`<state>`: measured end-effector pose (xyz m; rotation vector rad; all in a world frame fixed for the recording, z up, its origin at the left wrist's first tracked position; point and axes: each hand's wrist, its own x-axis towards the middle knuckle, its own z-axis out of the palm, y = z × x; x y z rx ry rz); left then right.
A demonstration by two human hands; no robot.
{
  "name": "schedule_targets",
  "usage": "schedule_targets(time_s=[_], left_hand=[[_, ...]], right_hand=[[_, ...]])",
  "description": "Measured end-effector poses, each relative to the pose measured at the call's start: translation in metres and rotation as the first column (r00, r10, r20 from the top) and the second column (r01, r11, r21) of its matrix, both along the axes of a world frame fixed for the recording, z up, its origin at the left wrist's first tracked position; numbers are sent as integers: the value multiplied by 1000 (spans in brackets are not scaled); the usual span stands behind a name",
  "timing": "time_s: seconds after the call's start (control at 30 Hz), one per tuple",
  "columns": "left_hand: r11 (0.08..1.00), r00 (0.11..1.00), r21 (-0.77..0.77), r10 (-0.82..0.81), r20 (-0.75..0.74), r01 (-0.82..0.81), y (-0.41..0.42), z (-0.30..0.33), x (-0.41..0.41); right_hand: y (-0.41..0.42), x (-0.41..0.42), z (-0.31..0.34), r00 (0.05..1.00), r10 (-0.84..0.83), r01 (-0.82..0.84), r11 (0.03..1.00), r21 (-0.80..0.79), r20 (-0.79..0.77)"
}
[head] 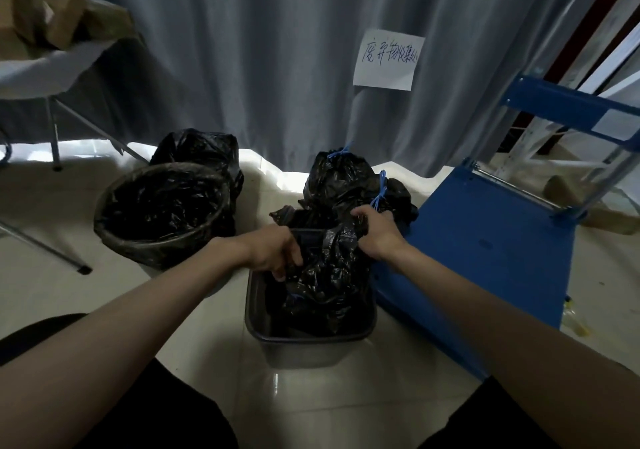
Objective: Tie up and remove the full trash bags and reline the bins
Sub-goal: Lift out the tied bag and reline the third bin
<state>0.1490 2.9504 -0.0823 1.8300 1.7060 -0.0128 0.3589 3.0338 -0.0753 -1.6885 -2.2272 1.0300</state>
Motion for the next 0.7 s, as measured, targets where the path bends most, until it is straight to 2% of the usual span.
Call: schedule_targets(time_s=[0.1, 0.17, 0.23, 0.37, 0.4, 0.47, 0.53, 0.6, 0.63, 0.7], left_hand=[[996, 997, 71, 41, 67, -46, 4, 0, 5], [983, 992, 164, 61, 107, -78, 6, 3, 7], [963, 992, 256, 60, 112, -88, 7, 9, 7], [934, 987, 338, 71, 143, -116, 6, 16, 1], [934, 985, 334, 80, 152, -128, 6, 17, -1], [925, 984, 351, 95, 152, -144, 5, 16, -4], [898, 984, 408, 120, 134, -165, 5, 14, -3], [859, 979, 471, 157, 130, -201, 6, 12, -1], [846, 976, 489, 169, 135, -214, 8, 12, 0], [837, 972, 496, 176, 155, -231, 12, 13, 5]], right_hand=[[-9, -4, -2, 954, 271, -288, 948, 134, 129], [-16, -9, -11, 899, 376, -417, 892, 174, 224], [-24, -14, -20, 869, 442, -466, 882, 69, 222], [-32, -17, -37, 779, 588, -513, 797, -320, 216], [-31, -17, -38, 781, 585, -510, 799, -319, 217], [-28, -18, -31, 872, 466, -449, 883, -133, 152], [-25, -22, -18, 963, 257, -255, 966, 32, -80], [-23, -25, -2, 945, 110, -145, 985, -94, -308], [-23, -25, 4, 936, 97, -157, 976, -154, -338], [-24, -23, 7, 944, 167, -210, 969, -126, -286]])
